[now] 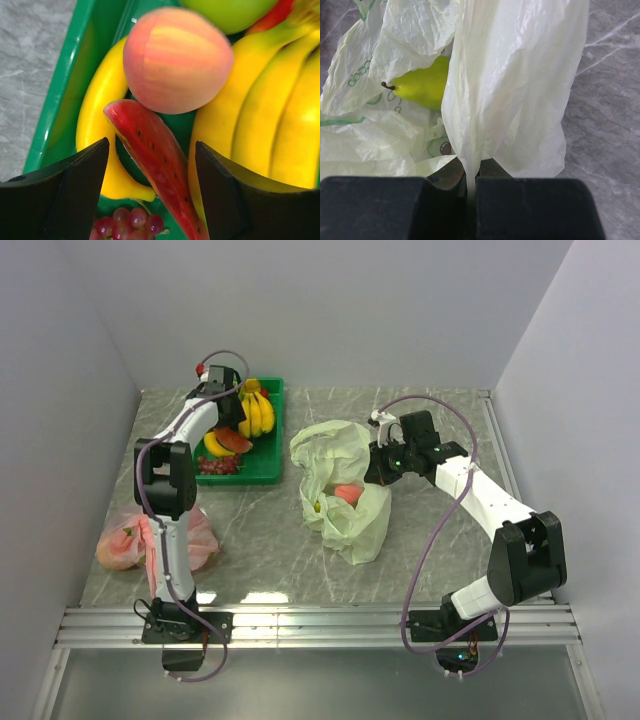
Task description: Place the fake fruits into the plastic bag and tie a complex knot
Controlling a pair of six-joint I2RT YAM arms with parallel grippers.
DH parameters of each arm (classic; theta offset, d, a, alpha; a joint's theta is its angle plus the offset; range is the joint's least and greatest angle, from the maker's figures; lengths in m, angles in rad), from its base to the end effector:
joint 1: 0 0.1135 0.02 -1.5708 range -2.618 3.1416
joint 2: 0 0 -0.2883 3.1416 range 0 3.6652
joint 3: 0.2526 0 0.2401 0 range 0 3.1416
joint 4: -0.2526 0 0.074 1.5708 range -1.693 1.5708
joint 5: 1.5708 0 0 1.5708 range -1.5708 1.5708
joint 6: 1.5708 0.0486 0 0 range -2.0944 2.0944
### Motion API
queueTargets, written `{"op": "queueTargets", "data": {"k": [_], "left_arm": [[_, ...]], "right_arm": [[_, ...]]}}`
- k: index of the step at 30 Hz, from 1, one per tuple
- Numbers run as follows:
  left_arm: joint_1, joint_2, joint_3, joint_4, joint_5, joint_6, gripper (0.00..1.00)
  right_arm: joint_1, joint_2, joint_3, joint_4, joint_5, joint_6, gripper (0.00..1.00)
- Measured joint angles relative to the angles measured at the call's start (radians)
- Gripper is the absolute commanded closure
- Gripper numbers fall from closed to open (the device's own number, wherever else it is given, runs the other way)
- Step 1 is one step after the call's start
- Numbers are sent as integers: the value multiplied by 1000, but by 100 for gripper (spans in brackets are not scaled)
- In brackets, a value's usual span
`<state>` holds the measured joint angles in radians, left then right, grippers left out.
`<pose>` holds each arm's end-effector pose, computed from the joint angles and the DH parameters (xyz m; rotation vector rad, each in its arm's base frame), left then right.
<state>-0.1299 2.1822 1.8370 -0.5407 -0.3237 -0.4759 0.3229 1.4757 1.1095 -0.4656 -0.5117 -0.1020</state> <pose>0.4983 -0.0495 0.2344 -0.5495 2.3349 0.1185 0.2860 0.1208 0.2873 -0.7343 2.2658 0.7173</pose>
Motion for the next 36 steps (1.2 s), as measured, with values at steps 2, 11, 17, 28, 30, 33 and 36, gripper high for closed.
{"op": "queueTargets", "data": {"k": [2, 11, 17, 28, 30, 33, 36], "left_arm": [[0, 18, 2, -5, -3, -5, 26], [0, 74, 20, -44, -5, -28, 60], [2, 39, 18, -61, 32, -37, 83], [-37, -500, -166, 141, 388, -10, 98], [-82, -584, -207, 206, 445, 6, 98], [-194, -681, -295, 335, 529, 39, 97], [-334, -730, -416, 454, 575, 99, 95]], "right_arm": [[0, 0, 0, 0, 0, 0, 100], [0, 0, 0, 0, 0, 0, 100], [0, 0, 0, 0, -1, 0, 100], [0, 0, 0, -3, -7, 21, 100], [0, 0, 0, -5, -8, 27, 100], [-3, 0, 0, -8, -9, 35, 100], [-8, 0, 0, -13, -14, 42, 100]]}}
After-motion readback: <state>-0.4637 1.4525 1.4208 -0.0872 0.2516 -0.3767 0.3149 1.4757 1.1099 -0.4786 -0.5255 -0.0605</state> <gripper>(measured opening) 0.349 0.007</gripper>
